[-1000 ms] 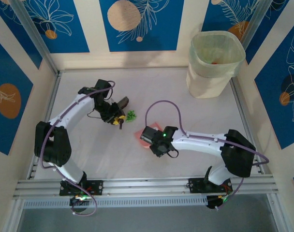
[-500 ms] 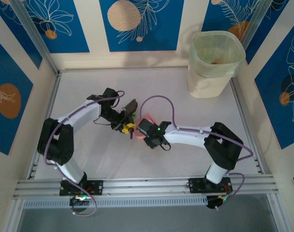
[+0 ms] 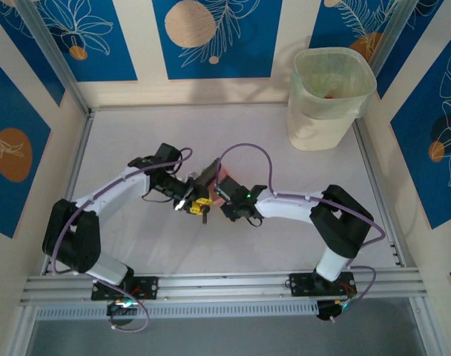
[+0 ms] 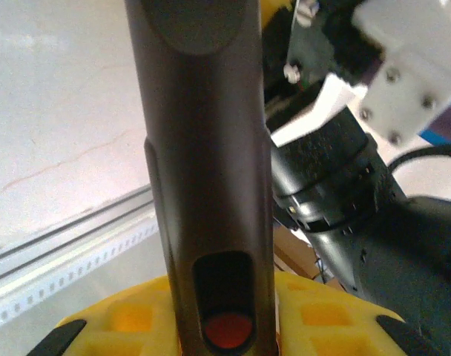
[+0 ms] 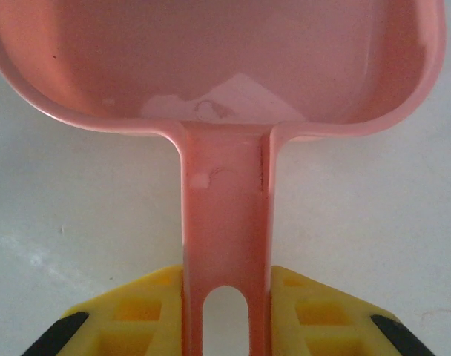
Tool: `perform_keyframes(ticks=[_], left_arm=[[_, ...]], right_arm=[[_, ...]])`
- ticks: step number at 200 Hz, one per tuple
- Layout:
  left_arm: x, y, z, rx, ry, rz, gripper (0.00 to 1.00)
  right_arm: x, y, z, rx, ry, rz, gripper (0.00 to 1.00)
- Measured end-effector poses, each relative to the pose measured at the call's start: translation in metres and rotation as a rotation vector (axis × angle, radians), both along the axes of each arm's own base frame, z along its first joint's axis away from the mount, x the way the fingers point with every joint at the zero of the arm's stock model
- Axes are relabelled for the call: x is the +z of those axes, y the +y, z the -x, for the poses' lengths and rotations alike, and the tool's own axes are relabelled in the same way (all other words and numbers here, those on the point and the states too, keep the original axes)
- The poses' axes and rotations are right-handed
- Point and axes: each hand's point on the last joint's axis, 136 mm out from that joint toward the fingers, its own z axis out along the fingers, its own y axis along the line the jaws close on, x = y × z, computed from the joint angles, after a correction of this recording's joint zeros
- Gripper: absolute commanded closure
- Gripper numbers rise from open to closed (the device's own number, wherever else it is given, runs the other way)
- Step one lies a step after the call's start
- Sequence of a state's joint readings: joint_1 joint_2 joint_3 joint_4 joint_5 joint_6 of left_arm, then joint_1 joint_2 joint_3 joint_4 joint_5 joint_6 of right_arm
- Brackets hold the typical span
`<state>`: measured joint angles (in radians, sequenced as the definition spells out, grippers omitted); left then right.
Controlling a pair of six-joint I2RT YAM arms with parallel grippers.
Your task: Sweep away the paper scraps from the table
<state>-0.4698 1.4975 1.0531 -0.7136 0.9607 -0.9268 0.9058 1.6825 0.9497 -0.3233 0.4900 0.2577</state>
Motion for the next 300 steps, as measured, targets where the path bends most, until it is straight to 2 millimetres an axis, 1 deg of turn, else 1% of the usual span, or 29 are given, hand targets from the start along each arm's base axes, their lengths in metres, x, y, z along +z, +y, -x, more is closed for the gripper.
perform_keyframes(ticks=[47,86,112,140,179,198,216,231,254,281,300], left_arm=[[0.013,0.002,0.004,0.003,-0.024,0.021,1.0],[0.014,0.009,0.0,0.025,-0.045,-0.011,1.0],[0.021,0.017,-0.013,0.06,-0.093,-0.045,1.0],[0.037,0.024,-0.03,0.1,-0.184,-0.058,1.0],[0.054,0.03,-0.048,0.163,-0.295,-0.045,1.0],[0.057,0.039,-0.061,0.213,-0.337,-0.062,1.0],[0.056,0.049,-0.072,0.263,-0.357,-0.092,1.0],[0.052,0.055,-0.078,0.292,-0.363,-0.114,1.0],[0.043,0.061,-0.08,0.325,-0.349,-0.143,1.0],[0.04,0.063,-0.082,0.341,-0.341,-0.153,1.0],[0.039,0.063,-0.085,0.347,-0.338,-0.151,1.0]], right_arm=[[-0.002,-0.003,-0.003,0.004,-0.035,-0.028,1.0],[-0.004,-0.004,-0.008,-0.006,-0.075,-0.04,1.0],[-0.004,-0.004,-0.011,-0.012,-0.094,-0.045,1.0],[-0.004,-0.009,-0.012,-0.024,-0.111,-0.036,1.0],[0.008,-0.025,-0.015,-0.06,-0.138,-0.033,1.0],[0.021,-0.033,-0.021,-0.087,-0.161,-0.049,1.0],[0.036,-0.04,-0.028,-0.114,-0.19,-0.07,1.0],[0.049,-0.045,-0.033,-0.134,-0.21,-0.084,1.0],[0.072,-0.052,-0.044,-0.16,-0.237,-0.101,1.0],[0.109,-0.06,-0.066,-0.204,-0.252,-0.118,1.0],[0.143,-0.07,-0.084,-0.25,-0.27,-0.147,1.0]])
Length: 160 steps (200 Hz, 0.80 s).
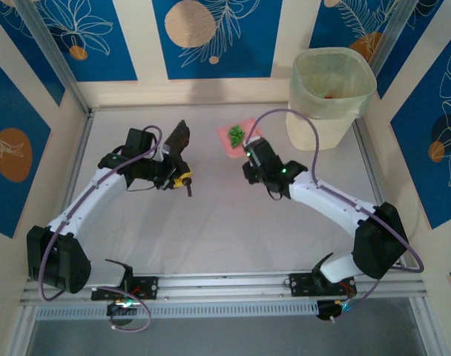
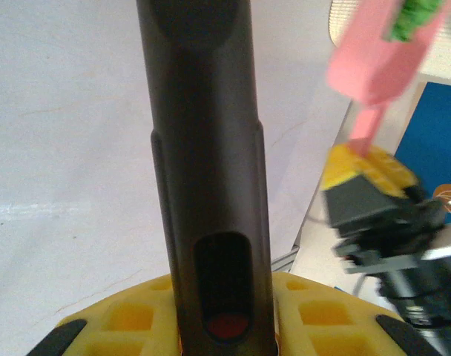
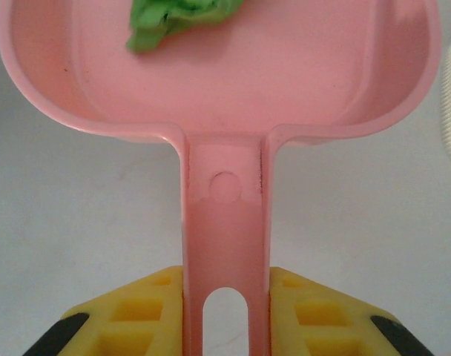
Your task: Sweep away the paper scraps from the table
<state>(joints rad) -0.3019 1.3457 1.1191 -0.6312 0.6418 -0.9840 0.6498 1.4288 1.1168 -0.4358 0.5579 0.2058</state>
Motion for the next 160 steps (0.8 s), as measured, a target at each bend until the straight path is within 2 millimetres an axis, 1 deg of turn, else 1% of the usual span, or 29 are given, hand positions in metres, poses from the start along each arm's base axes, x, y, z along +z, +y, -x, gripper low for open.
perform_keyframes(ticks=[18,43,61,84,94,116,140,160], left_arm=[[-0.005,-0.001,-0.003,0.004,0.015,-0.001,1.0],[-0.013,-0.002,-0.007,0.008,0.038,-0.006,1.0],[-0.018,-0.002,-0.008,0.008,0.049,-0.01,1.0],[-0.02,-0.003,-0.01,0.008,0.056,-0.012,1.0],[-0.02,-0.003,-0.011,0.008,0.056,-0.013,1.0],[-0.016,-0.004,-0.014,0.007,0.046,-0.01,1.0],[-0.009,-0.004,-0.017,0.005,0.025,-0.007,1.0],[-0.005,-0.003,-0.02,0.009,0.017,-0.009,1.0]], right_arm=[[0.034,-0.013,-0.015,-0.045,-0.022,-0.03,1.0],[0.087,-0.032,-0.033,-0.099,-0.068,-0.079,1.0],[0.122,-0.044,-0.046,-0.133,-0.096,-0.121,1.0],[0.154,-0.06,-0.066,-0.181,-0.101,-0.203,1.0],[0.163,-0.07,-0.073,-0.21,-0.091,-0.242,1.0],[0.179,-0.101,-0.093,-0.302,-0.07,-0.375,1.0],[0.181,-0.136,-0.102,-0.395,-0.034,-0.531,1.0],[0.184,-0.158,-0.11,-0.459,0.015,-0.696,1.0]])
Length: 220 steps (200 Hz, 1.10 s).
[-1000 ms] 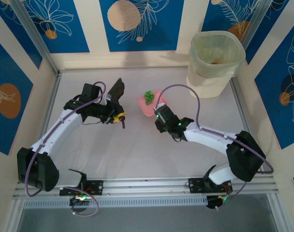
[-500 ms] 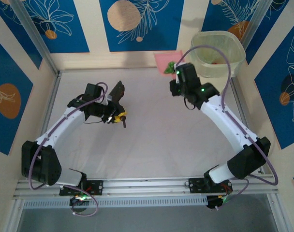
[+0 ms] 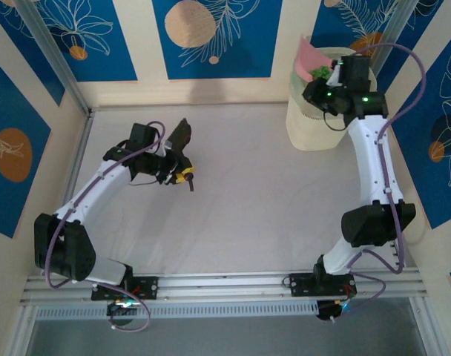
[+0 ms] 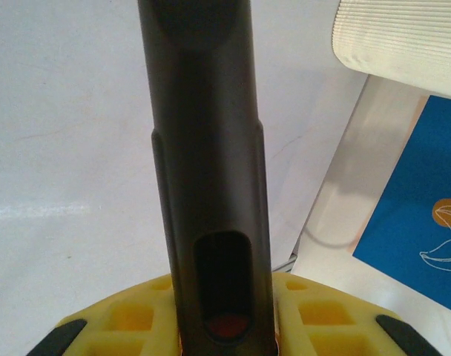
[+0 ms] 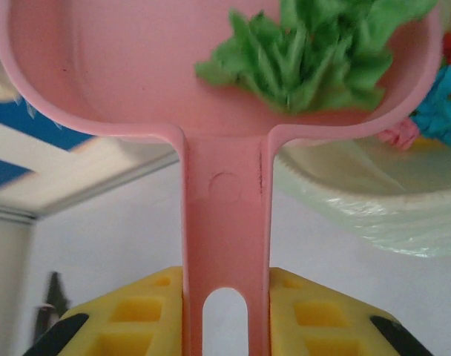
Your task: Sweep away the paper scraps from the table
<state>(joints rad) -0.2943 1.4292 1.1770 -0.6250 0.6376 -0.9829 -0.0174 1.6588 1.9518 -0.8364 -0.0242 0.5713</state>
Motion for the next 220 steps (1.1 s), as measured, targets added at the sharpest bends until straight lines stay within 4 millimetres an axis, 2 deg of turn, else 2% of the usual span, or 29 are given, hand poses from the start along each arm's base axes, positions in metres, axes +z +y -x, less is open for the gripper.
perform_keyframes(ticks=[49,83,103,127,163,189,203,212,220], left_arm=[[-0.005,0.007,0.003,0.005,0.013,-0.038,1.0],[0.003,0.017,0.001,0.001,-0.022,-0.119,1.0],[0.006,0.028,-0.001,0.0,-0.053,-0.195,1.0],[-0.004,0.039,0.005,-0.007,-0.04,-0.277,1.0],[-0.014,0.049,0.012,-0.031,-0.035,-0.37,1.0],[-0.023,0.052,0.012,-0.065,-0.047,-0.433,1.0],[-0.03,0.052,0.01,-0.087,-0.055,-0.465,1.0],[-0.035,0.051,0.008,-0.1,-0.065,-0.478,1.0],[-0.039,0.05,0.007,-0.11,-0.077,-0.484,1.0]], right_arm=[[-0.004,-0.035,-0.027,-0.071,0.096,-0.493,1.0],[0.006,-0.052,-0.034,-0.107,0.165,-0.788,1.0],[0.018,-0.052,-0.035,-0.112,0.182,-0.873,1.0],[0.033,-0.046,-0.035,-0.095,0.187,-0.942,1.0],[0.053,-0.046,-0.031,-0.092,0.154,-0.927,1.0],[0.071,-0.039,-0.026,-0.077,0.055,-0.782,1.0],[0.077,-0.015,-0.02,-0.033,-0.009,-0.63,1.0],[0.079,0.011,-0.012,0.02,-0.043,-0.52,1.0],[0.082,0.043,-0.001,0.087,-0.079,-0.408,1.0]])
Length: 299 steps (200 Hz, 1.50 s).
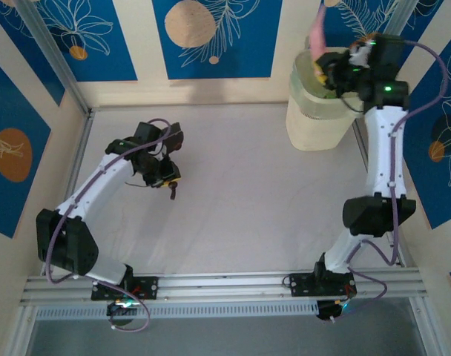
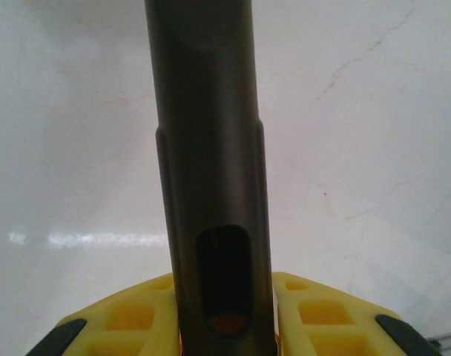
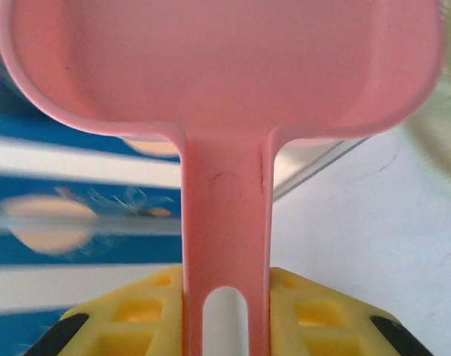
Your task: Sweep away the paper scraps from the table
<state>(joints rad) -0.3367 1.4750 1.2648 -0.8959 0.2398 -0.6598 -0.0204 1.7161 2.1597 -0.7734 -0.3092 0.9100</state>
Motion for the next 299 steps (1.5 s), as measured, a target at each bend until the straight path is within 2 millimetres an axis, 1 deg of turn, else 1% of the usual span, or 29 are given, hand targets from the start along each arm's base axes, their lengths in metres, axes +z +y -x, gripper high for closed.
perform_keyframes(ticks=[16,20,27,36,42,50,62,65,79,95,104,114,133,148,168,176,190,196,208,225,239,245,266,268,270,291,293,297,299], left_arm=[[-0.01,-0.001,-0.001,-0.025,-0.019,-0.01,1.0],[-0.012,-0.002,-0.002,-0.031,-0.022,-0.013,1.0],[-0.016,-0.002,-0.001,-0.044,-0.025,-0.019,1.0],[-0.021,-0.004,-0.001,-0.058,-0.025,-0.026,1.0],[-0.024,-0.006,-0.002,-0.071,-0.026,-0.032,1.0],[-0.028,-0.008,-0.004,-0.089,-0.03,-0.039,1.0],[-0.036,-0.011,-0.005,-0.115,-0.027,-0.053,1.0],[-0.038,-0.012,-0.006,-0.122,-0.025,-0.057,1.0],[-0.051,-0.014,-0.005,-0.15,-0.009,-0.08,1.0],[-0.065,-0.016,-0.002,-0.183,0.02,-0.108,1.0],[-0.071,-0.016,-0.001,-0.197,0.032,-0.121,1.0],[-0.079,-0.016,0.0,-0.216,0.049,-0.141,1.0],[-0.09,-0.016,0.003,-0.246,0.072,-0.163,1.0],[-0.097,-0.017,0.004,-0.265,0.087,-0.171,0.93],[-0.1,-0.019,0.005,-0.282,0.093,-0.162,0.84],[-0.1,-0.02,0.006,-0.284,0.095,-0.16,0.78],[-0.101,-0.02,0.007,-0.288,0.099,-0.161,0.68],[-0.102,-0.02,0.007,-0.292,0.1,-0.162,0.63],[-0.103,-0.019,0.007,-0.305,0.096,-0.169,0.55],[-0.103,-0.018,0.008,-0.306,0.098,-0.178,0.46],[-0.103,-0.017,0.009,-0.314,0.102,-0.184,0.44],[-0.104,-0.016,0.01,-0.316,0.104,-0.186,0.42],[-0.104,-0.014,0.012,-0.324,0.111,-0.195,0.32],[-0.104,-0.014,0.012,-0.326,0.111,-0.198,0.26],[-0.104,-0.014,0.012,-0.321,0.113,-0.197,0.23],[-0.099,-0.013,0.01,-0.303,0.113,-0.207,0.11],[-0.099,-0.013,0.009,-0.304,0.111,-0.206,0.09],[-0.097,-0.013,0.007,-0.295,0.104,-0.209,0.01],[-0.096,-0.013,0.007,-0.294,0.103,-0.208,0.0]], right_arm=[[-0.006,0.058,0.027,0.111,-0.08,0.201,1.0],[-0.011,0.073,0.034,0.144,-0.097,0.254,1.0],[-0.021,0.093,0.047,0.192,-0.114,0.334,1.0],[-0.038,0.109,0.058,0.239,-0.12,0.421,1.0],[-0.054,0.117,0.064,0.263,-0.111,0.483,1.0],[-0.077,0.122,0.068,0.286,-0.084,0.55,1.0],[-0.118,0.122,0.069,0.303,-0.019,0.646,1.0],[-0.133,0.12,0.069,0.306,0.009,0.676,1.0],[-0.187,0.113,0.071,0.316,0.123,0.771,1.0],[-0.241,0.106,0.076,0.335,0.24,0.865,1.0],[-0.266,0.102,0.079,0.342,0.294,0.913,1.0],[-0.289,0.102,0.083,0.355,0.34,0.962,1.0],[-0.319,0.109,0.088,0.383,0.387,1.033,1.0],[-0.337,0.117,0.09,0.398,0.409,1.064,1.0],[-0.361,0.129,0.091,0.418,0.435,1.094,1.0],[-0.372,0.134,0.093,0.429,0.449,1.105,1.0],[-0.387,0.141,0.097,0.441,0.468,1.121,0.87],[-0.392,0.143,0.097,0.441,0.472,1.13,0.84],[-0.397,0.146,0.096,0.432,0.47,1.134,0.83],[-0.397,0.149,0.094,0.418,0.46,1.123,0.82],[-0.396,0.152,0.092,0.411,0.451,1.115,0.75],[-0.397,0.152,0.092,0.409,0.45,1.112,0.75],[-0.401,0.152,0.092,0.401,0.445,1.104,0.65],[-0.401,0.152,0.092,0.399,0.446,1.102,0.64],[-0.402,0.151,0.093,0.402,0.446,1.104,0.63],[-0.414,0.145,0.103,0.418,0.478,1.112,0.52],[-0.415,0.144,0.105,0.417,0.483,1.112,0.51],[-0.416,0.143,0.106,0.421,0.487,1.113,0.47],[-0.417,0.143,0.108,0.423,0.491,1.115,0.45]])
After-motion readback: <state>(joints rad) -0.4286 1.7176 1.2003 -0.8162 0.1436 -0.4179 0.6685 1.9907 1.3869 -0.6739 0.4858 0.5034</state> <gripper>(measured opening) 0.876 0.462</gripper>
